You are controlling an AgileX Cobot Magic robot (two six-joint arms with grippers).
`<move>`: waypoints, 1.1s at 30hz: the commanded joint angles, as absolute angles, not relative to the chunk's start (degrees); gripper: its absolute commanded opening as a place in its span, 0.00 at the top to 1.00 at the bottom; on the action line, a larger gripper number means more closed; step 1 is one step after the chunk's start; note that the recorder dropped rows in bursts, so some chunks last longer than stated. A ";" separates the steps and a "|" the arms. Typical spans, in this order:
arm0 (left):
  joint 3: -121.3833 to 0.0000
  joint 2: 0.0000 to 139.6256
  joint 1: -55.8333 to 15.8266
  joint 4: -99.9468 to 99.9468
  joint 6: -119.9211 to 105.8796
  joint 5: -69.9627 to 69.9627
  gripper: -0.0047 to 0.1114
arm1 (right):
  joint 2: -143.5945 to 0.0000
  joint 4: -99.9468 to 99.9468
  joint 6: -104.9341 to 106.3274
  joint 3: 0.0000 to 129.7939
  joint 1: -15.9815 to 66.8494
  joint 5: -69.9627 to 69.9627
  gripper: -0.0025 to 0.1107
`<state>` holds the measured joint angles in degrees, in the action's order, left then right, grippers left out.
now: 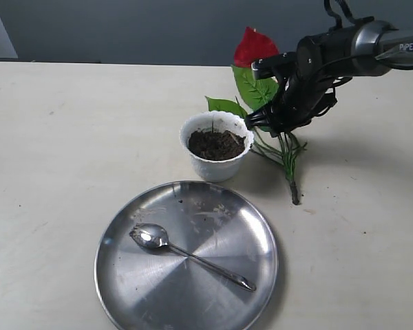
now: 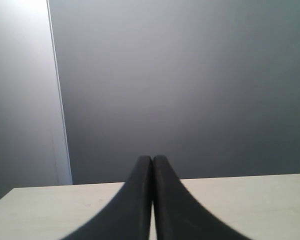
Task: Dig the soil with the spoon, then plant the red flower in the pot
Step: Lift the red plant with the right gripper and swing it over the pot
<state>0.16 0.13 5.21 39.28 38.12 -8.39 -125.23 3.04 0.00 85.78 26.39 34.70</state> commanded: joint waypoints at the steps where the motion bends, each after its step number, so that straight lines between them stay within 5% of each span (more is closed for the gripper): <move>1: 0.00 0.00 4.87 38.87 38.41 -8.62 0.96 | -125.89 3.10 0.00 85.75 26.06 36.74 0.98; 26: 0.00 0.00 4.87 38.87 38.41 -8.62 0.96 | -112.78 8.34 -4.79 85.75 26.06 34.58 0.98; 33: 0.00 0.00 4.87 38.87 38.41 -8.62 0.96 | -102.15 8.70 -6.62 76.84 26.06 14.22 0.98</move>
<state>0.16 0.13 5.21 39.28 38.12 -8.39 -107.02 8.49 -6.06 80.80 26.39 24.63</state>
